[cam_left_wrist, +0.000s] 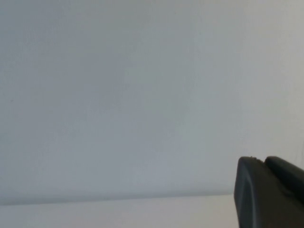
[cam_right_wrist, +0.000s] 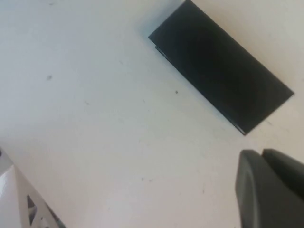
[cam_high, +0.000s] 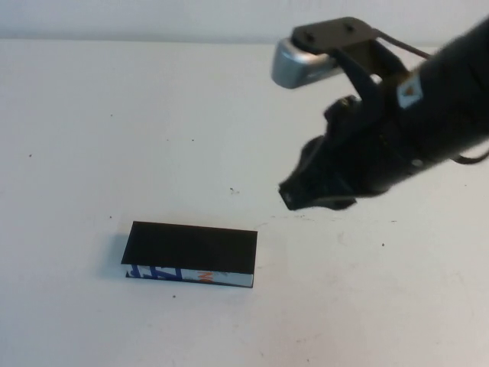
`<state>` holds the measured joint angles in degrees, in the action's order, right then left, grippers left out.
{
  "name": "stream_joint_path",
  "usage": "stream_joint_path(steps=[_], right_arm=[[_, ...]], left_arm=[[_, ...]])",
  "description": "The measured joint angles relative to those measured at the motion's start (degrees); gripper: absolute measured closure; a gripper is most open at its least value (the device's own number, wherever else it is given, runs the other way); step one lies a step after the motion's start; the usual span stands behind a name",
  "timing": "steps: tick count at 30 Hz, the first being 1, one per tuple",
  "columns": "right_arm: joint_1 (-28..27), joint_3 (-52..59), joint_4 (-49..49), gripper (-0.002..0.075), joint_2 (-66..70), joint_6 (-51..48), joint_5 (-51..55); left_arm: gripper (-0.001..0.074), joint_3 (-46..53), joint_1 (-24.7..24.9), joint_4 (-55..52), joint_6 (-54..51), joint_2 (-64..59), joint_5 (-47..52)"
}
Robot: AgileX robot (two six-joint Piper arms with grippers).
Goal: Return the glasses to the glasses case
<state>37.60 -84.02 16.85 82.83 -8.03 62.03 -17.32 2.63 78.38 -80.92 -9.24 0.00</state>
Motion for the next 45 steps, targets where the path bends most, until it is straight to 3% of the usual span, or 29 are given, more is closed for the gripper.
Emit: stream_joint_path(steps=[12,21,37,41,45], right_arm=[[0.0,37.4,-3.1,0.0737,-41.4,4.0,-18.6],[0.0,53.6,-3.2,0.0737,-68.7,8.0,-29.4],[0.0,57.1,-3.2,0.0737,-72.2,8.0,-29.2],[0.0,57.1,-7.9,0.0737,-72.2,8.0,-29.6],[-1.7,60.3,-14.2,0.0737,-72.4,8.4,-36.8]], left_arm=[[0.0738,15.2,0.0,4.4,-0.4,5.6,0.0],[0.0738,18.8,0.0,5.7,-0.5,5.6,-3.4],[0.0738,18.8,0.0,6.0,-0.5,5.6,-3.7],[0.0738,18.8,0.0,6.0,-0.5,5.6,-3.7],[0.0738,18.8,0.0,6.0,-0.5,5.6,-3.8]])
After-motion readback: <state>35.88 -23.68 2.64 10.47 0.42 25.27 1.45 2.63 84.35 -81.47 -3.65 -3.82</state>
